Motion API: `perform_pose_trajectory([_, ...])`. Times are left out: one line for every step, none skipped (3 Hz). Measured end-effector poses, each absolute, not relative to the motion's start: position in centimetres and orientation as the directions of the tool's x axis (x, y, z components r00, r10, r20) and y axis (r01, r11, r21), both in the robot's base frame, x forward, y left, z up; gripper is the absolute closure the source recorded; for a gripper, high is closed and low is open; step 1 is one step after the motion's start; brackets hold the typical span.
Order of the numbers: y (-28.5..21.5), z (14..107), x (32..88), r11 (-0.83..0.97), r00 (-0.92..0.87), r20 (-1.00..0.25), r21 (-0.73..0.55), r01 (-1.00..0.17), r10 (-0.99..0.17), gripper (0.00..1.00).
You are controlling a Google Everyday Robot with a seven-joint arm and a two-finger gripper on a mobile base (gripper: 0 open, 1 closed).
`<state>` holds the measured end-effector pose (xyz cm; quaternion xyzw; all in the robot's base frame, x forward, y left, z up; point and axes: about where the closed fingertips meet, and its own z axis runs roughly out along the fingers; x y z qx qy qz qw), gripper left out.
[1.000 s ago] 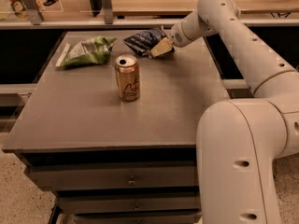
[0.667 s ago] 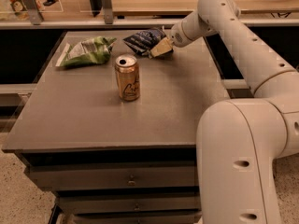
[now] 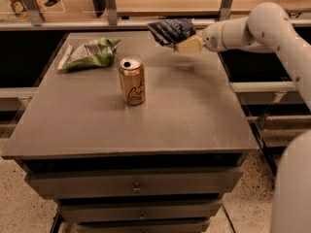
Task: Pick blue chip bag
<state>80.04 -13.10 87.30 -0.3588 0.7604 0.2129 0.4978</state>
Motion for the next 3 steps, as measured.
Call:
perform_pose_trajectory([-16.2,89.2,77.0,0.690,-0.198,-0.951,-0.022,-0.724,-0.239,1.00])
perform_pose_trajectory([-17.2,90.4,74.9,0.700,-0.169,-0.961,-0.034,-0.714,-0.219,1.00])
perform_pose_trajectory([-17.0,91.6,72.1,0.667,-0.156,-0.969,-0.011,-0.745,-0.190,1.00])
